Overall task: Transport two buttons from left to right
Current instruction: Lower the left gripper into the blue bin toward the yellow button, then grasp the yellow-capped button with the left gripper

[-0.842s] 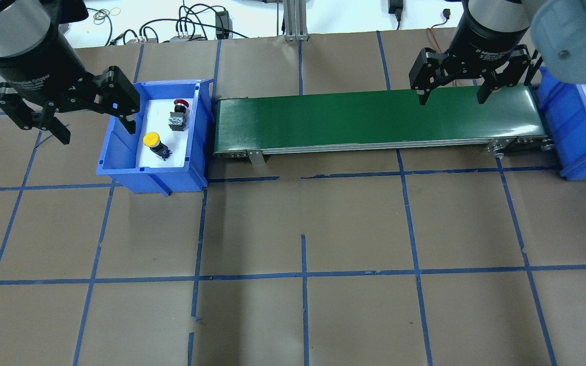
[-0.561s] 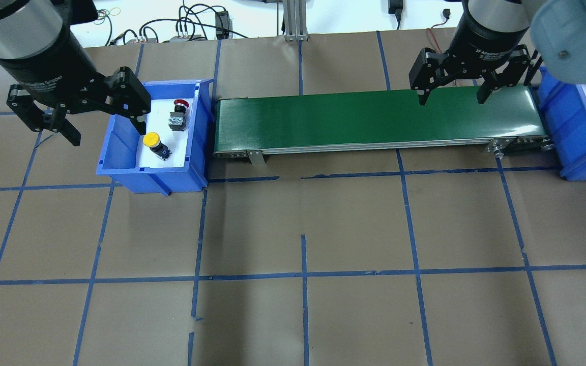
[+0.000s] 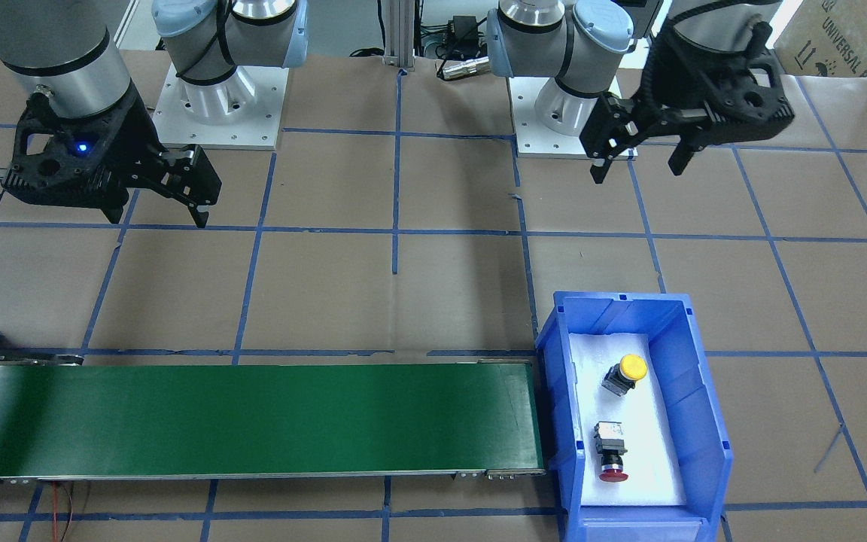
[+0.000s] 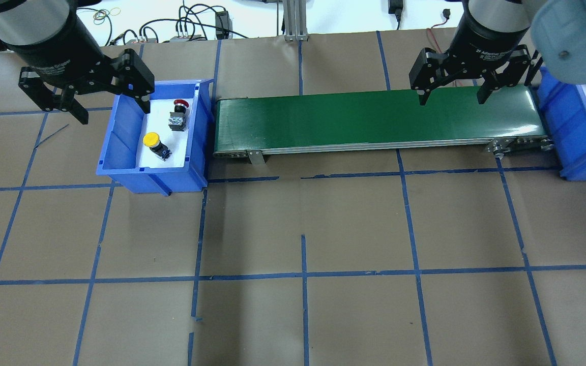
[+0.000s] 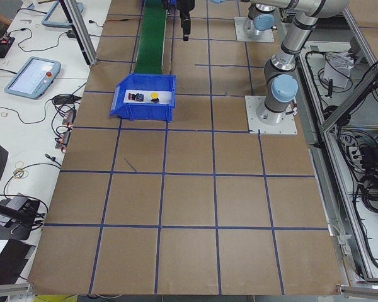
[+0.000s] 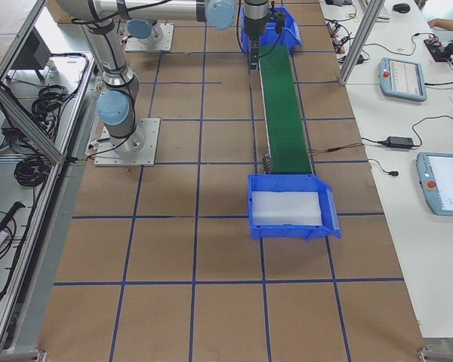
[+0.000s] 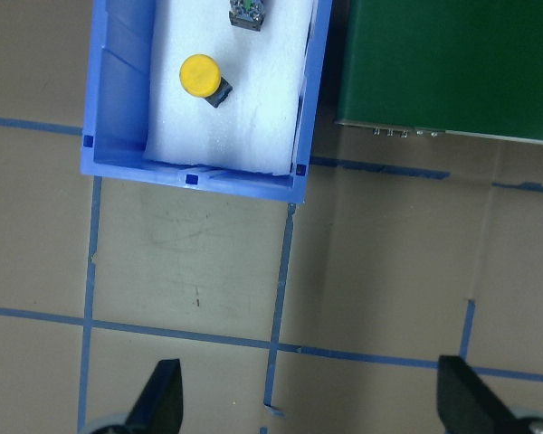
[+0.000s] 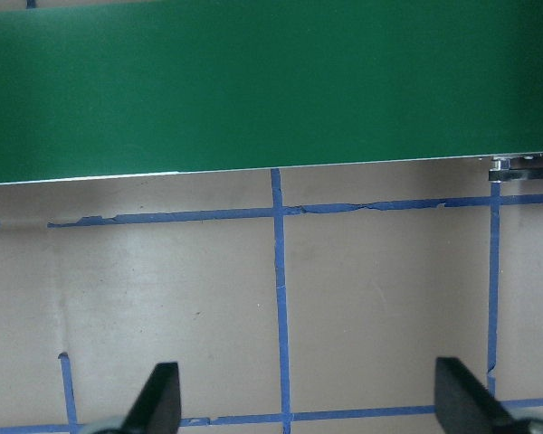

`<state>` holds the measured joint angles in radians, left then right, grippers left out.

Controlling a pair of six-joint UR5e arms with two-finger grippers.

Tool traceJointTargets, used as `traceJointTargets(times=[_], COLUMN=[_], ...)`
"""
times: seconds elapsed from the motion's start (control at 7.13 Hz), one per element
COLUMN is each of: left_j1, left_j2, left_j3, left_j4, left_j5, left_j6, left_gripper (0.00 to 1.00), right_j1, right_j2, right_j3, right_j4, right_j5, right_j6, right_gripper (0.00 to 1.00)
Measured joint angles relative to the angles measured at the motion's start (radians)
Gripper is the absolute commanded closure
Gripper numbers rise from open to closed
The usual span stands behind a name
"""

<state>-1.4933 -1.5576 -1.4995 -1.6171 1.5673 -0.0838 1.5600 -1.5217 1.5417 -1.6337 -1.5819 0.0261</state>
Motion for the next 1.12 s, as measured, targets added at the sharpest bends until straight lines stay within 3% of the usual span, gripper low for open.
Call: traceJointTargets(times=[0.42, 0.7, 1.12], left_j1=[0.105, 0.110, 0.109], left_j2=[-0.224, -0.337, -0.399], left_j3=[-0.009, -0.017, -0.030], left_j4=[0.196, 0.289, 0.331], left_j5=[-0.020, -0.010, -0.001], left_j6=[0.097, 0.100, 0.083], left_gripper=[0.02, 0.12, 0.11], right_j1=[0.000, 0.001, 0.001], right_j2=[0.000, 0.000, 0.000], right_j3=[0.000, 0.001, 0.002], right_j4=[0.000, 0.000, 0.000], right_j5=[0.000, 0.000, 0.000], right_j6=[0.000, 0.000, 0.000], right_gripper=[0.00, 0.00, 0.00])
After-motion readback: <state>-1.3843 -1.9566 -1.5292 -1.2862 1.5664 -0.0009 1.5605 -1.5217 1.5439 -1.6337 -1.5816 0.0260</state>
